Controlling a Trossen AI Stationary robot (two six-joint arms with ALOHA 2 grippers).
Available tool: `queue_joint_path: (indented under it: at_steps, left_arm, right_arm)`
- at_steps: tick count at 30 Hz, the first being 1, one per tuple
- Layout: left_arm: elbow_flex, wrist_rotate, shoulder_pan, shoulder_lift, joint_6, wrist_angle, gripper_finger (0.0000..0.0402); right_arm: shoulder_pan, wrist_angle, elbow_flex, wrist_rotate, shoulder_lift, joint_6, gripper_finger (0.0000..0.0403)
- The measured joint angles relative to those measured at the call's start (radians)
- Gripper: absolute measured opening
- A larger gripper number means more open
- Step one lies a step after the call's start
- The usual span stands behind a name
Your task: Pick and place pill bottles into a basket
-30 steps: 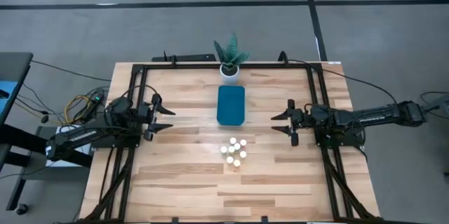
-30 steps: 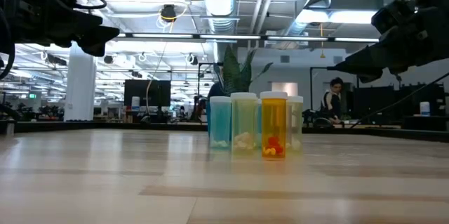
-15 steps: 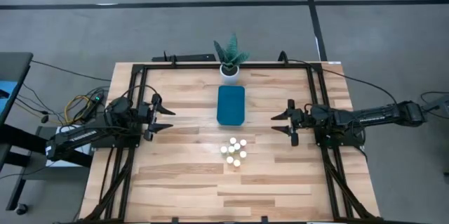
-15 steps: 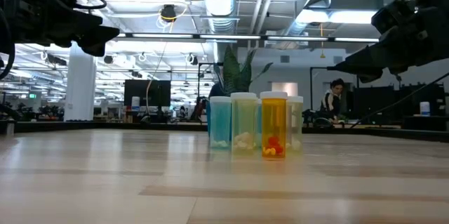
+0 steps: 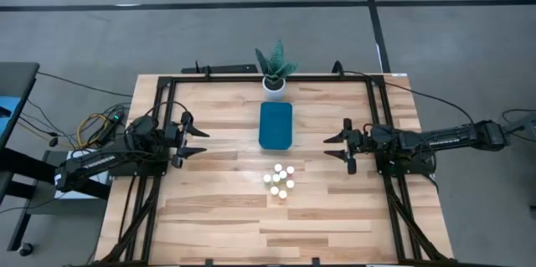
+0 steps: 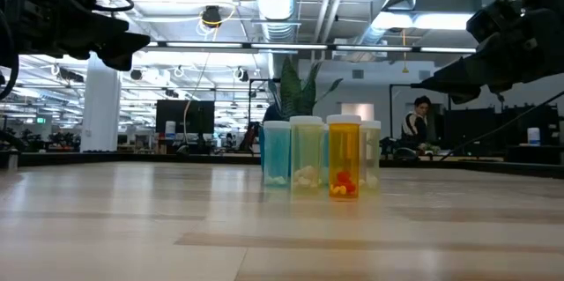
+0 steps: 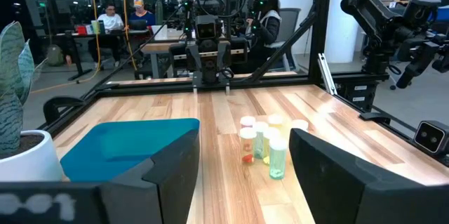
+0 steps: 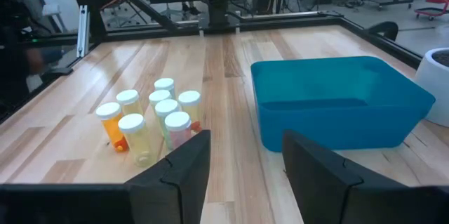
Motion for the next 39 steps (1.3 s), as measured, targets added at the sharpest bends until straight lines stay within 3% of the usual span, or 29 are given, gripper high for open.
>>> queue_joint_path:
  at_steps: [33,35,39]
  left_arm:
    - [0.000,0.000,0.000,0.000,0.000,0.000,0.0213]
    - [0.000,0.000,0.000,0.000,0.000,0.000,0.0213]
    - [0.000,0.000,0.000,0.000,0.000,0.000,0.0213]
  right_arm:
    - [-0.015,0.001,0.000,0.006,0.000,0.007,0.0171]
    - [-0.007,0.003,0.000,0.005,0.000,0.145,0.0171]
    - [0.008,-0.003,0.015,0.001,0.001,0.647,0.0171]
